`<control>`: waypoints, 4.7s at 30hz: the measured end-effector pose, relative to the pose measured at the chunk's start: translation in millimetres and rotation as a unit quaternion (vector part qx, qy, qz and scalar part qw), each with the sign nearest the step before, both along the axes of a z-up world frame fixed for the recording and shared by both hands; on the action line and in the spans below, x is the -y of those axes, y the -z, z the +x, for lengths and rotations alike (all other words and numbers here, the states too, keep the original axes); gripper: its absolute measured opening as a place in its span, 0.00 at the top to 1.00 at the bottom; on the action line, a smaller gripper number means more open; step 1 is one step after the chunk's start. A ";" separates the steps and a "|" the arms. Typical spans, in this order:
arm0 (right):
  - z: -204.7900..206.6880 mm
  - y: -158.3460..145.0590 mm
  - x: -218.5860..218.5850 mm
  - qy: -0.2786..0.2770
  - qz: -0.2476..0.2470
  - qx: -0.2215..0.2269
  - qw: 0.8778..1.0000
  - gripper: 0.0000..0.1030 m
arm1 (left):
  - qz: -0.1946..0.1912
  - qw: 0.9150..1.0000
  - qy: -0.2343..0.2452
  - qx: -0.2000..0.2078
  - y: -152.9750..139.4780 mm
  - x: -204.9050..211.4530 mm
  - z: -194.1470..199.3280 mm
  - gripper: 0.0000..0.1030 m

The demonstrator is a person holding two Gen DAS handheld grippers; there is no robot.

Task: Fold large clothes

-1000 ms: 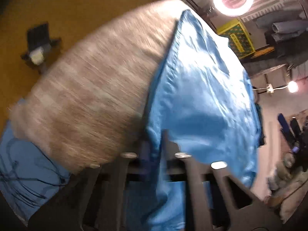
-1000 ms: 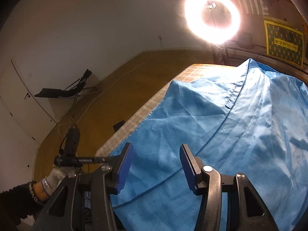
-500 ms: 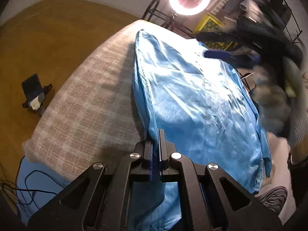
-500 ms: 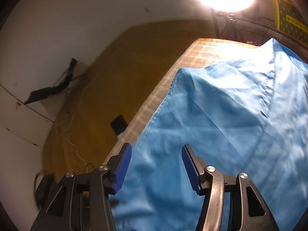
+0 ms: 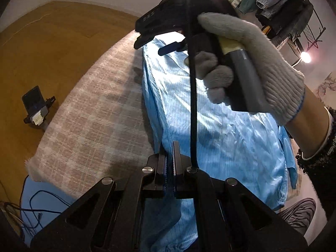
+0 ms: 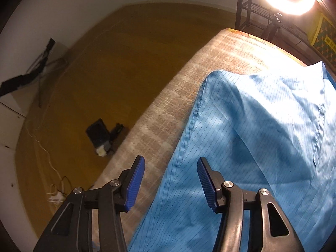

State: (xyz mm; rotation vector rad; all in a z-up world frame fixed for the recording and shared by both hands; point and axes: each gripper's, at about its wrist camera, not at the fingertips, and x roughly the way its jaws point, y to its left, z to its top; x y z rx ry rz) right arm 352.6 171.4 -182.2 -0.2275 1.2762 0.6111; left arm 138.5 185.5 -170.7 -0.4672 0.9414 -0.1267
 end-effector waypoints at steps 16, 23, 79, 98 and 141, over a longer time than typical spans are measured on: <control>-0.7 12.8 23.0 0.000 0.003 0.008 1.000 1.00 | 0.041 0.998 0.045 0.027 -22.4 38.8 -1.5 1.00; -0.6 -14.9 94.0 0.056 0.117 0.005 0.991 1.00 | 0.060 0.993 0.086 0.050 -43.0 76.7 -5.4 1.00; -164.1 2.9 361.9 0.101 0.180 -0.086 0.975 0.56 | -0.055 0.989 0.082 -0.107 10.9 55.3 -34.3 0.56; -206.2 58.9 321.8 0.066 0.197 -0.147 0.967 1.00 | 0.007 0.986 0.118 -0.121 20.8 84.9 -47.4 0.98; -296.6 -82.2 695.2 0.400 0.057 0.181 0.896 0.33 | 0.022 0.935 0.352 0.029 -57.4 334.6 -17.5 0.64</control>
